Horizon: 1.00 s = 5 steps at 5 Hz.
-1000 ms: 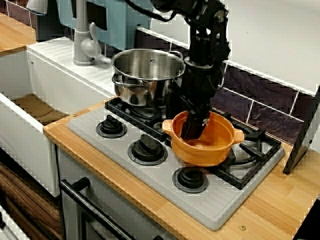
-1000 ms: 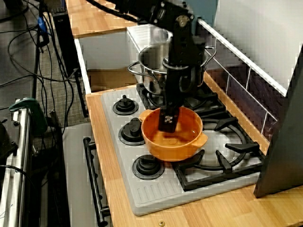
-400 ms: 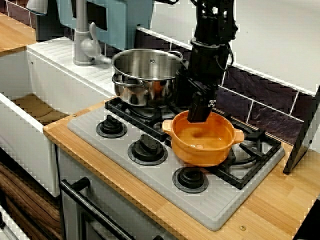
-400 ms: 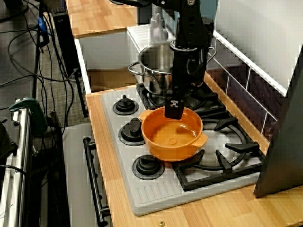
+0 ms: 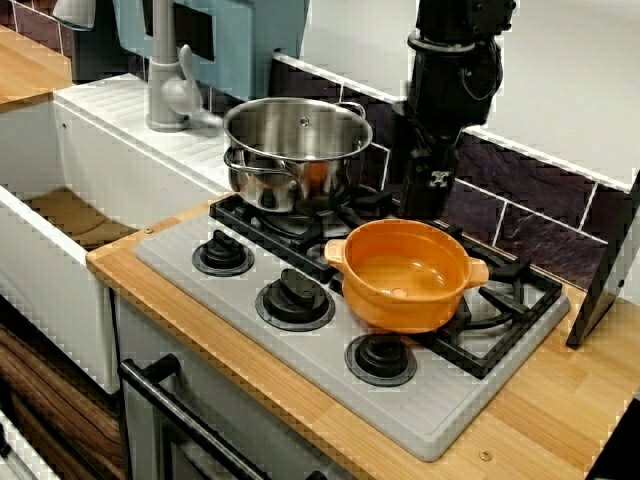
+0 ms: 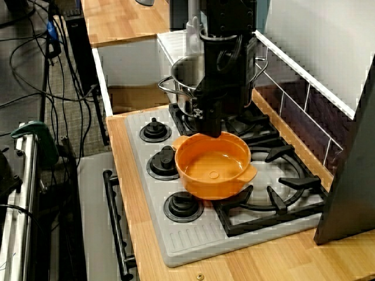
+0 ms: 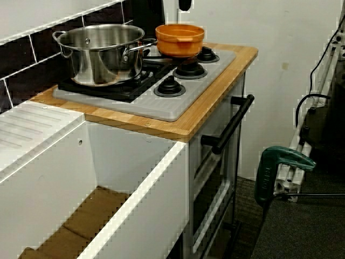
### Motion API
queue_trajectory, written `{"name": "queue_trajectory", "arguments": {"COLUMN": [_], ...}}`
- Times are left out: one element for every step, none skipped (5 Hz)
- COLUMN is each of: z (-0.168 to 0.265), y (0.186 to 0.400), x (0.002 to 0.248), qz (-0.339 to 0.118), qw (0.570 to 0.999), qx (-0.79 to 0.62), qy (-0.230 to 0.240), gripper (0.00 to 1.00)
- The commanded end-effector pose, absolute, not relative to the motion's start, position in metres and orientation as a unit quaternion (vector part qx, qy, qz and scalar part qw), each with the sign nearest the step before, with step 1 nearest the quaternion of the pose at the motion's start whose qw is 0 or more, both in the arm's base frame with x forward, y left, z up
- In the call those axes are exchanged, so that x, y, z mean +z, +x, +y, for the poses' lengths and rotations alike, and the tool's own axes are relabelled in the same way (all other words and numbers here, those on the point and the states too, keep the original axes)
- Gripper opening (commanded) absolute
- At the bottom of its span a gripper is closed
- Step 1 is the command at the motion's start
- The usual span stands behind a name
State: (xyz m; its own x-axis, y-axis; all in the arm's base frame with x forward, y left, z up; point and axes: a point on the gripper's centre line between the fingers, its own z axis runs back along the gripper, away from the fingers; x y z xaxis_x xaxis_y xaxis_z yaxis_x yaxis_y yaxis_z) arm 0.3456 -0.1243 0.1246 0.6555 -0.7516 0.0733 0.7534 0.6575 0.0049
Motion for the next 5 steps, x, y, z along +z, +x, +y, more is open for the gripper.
{"name": "queue_trajectory", "arguments": {"z": [-0.132, -0.133, -0.136, -0.139, -0.139], "y": [0.353, 0.354, 0.356, 0.366, 0.375], "x": [0.142, 0.137, 0.127, 0.118, 0.106], "qz": [-0.116, -0.124, -0.118, -0.109, -0.094], "qw": [0.826, 0.803, 0.806, 0.81, 0.817], "qx": [-0.552, -0.583, -0.58, -0.577, -0.569], "qy": [-0.01, -0.009, -0.013, -0.004, -0.008], "gripper": [1.0, 1.0, 1.0, 1.0, 1.0]}}
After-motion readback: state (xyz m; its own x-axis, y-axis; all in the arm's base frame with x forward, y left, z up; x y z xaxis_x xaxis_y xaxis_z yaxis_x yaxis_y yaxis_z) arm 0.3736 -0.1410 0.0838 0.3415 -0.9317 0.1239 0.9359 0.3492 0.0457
